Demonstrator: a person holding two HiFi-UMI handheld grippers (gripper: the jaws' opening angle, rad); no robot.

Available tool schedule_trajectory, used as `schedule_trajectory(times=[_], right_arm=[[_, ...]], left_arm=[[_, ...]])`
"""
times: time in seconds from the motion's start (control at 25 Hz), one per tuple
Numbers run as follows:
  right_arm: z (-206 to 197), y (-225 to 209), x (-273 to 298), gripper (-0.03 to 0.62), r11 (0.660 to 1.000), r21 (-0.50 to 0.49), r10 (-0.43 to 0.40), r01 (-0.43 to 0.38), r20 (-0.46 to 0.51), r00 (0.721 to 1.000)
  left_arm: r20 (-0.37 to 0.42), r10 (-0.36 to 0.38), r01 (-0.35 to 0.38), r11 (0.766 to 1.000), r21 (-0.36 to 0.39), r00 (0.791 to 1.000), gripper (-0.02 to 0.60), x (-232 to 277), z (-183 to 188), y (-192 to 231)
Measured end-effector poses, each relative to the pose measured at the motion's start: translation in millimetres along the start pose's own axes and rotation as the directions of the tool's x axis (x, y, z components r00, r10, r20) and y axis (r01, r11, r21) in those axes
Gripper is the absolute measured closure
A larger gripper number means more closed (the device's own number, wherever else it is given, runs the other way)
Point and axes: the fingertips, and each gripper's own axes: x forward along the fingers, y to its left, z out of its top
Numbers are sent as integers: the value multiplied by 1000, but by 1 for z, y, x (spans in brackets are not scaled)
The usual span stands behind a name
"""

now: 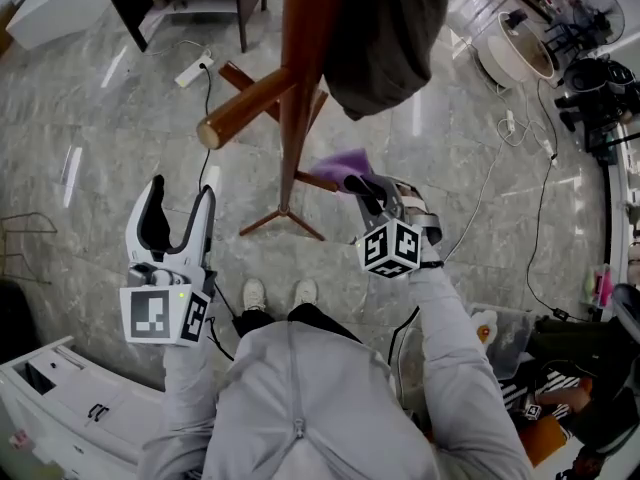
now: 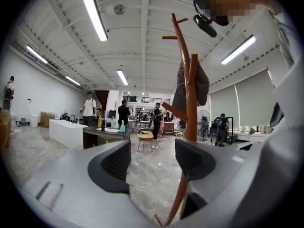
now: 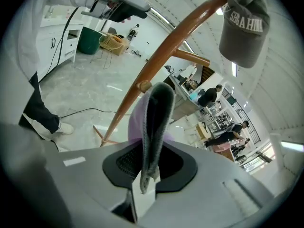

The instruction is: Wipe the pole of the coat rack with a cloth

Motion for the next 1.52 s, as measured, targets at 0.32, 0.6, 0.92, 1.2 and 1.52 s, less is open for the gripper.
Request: schedule_trajectory(times=[0.32, 0.6, 0.92, 1.2, 1.52], right_arm=[[-43, 19, -36, 543, 960, 275, -40, 57, -69, 997], [-43, 13, -76, 543, 850, 486, -182, 204, -92, 979], [-4, -4, -119, 543, 751, 574, -358, 326, -60, 932], [37, -32, -166, 543, 690, 600, -502, 404, -6, 865], [61, -48, -205, 542, 506, 787, -618, 353, 45, 785]], left_arm=[[-6, -60, 61, 998, 3, 998, 264, 12, 0, -11], [11, -124, 124, 992, 5, 992, 264, 16, 6, -18], [39, -181, 181, 983, 14, 983, 264, 9, 16, -27], [67, -209, 207, 978, 32, 976, 264, -2, 29, -29], [81, -222, 219, 975, 45, 972, 264, -14, 34, -28]])
